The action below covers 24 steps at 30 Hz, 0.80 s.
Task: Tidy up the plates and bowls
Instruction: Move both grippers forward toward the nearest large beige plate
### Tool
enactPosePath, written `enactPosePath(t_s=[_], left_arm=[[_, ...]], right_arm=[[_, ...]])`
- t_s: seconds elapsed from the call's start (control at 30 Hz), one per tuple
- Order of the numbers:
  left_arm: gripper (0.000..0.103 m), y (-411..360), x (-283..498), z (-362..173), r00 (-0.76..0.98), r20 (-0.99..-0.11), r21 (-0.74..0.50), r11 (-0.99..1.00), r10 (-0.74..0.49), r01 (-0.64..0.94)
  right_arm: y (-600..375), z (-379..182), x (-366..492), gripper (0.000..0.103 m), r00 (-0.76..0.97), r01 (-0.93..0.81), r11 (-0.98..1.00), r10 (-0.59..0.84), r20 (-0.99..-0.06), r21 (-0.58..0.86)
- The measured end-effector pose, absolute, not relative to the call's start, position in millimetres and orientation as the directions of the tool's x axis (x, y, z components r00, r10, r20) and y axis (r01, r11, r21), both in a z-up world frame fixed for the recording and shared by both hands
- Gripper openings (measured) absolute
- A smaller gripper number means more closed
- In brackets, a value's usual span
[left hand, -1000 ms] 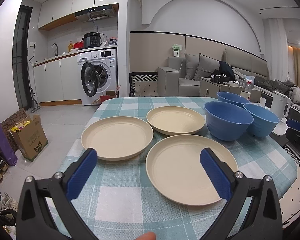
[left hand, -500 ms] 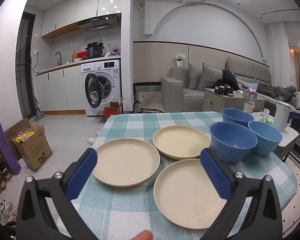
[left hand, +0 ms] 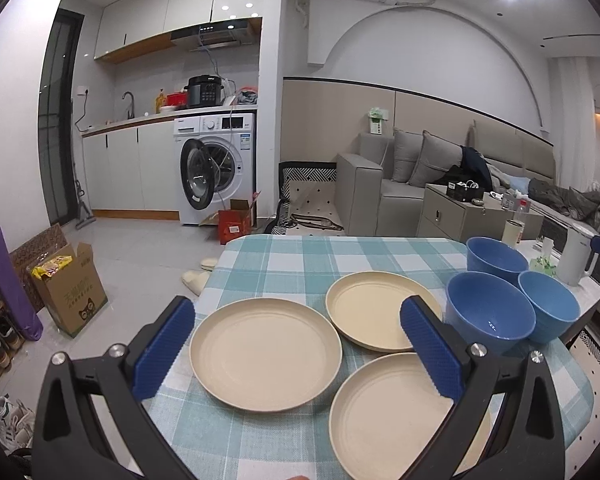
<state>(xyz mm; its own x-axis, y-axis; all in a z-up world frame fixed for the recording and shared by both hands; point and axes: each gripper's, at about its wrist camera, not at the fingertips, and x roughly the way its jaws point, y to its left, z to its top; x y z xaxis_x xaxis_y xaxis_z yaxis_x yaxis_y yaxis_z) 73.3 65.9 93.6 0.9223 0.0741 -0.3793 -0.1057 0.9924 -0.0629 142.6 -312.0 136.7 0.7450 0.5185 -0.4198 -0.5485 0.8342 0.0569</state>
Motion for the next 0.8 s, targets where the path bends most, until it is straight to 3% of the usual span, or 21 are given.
enactPosePath(t_s=[0.43,0.8], left_arm=[[0.103,62.1,121.0,105.2,0.903,-0.426,-0.033,0.997,0.047,-0.067],[0.103,62.4,172.4,97.9,0.871,-0.491,-0.031,0.998,0.026,-0.047]], right_arm=[[-287.9,159.9,186.1,0.103,0.716,-0.572,0.818,0.531,-0.453,0.055],[-273.8,164.4,243.4,0.103,0.678,-0.564,0.823,0.505,-0.535,0.063]])
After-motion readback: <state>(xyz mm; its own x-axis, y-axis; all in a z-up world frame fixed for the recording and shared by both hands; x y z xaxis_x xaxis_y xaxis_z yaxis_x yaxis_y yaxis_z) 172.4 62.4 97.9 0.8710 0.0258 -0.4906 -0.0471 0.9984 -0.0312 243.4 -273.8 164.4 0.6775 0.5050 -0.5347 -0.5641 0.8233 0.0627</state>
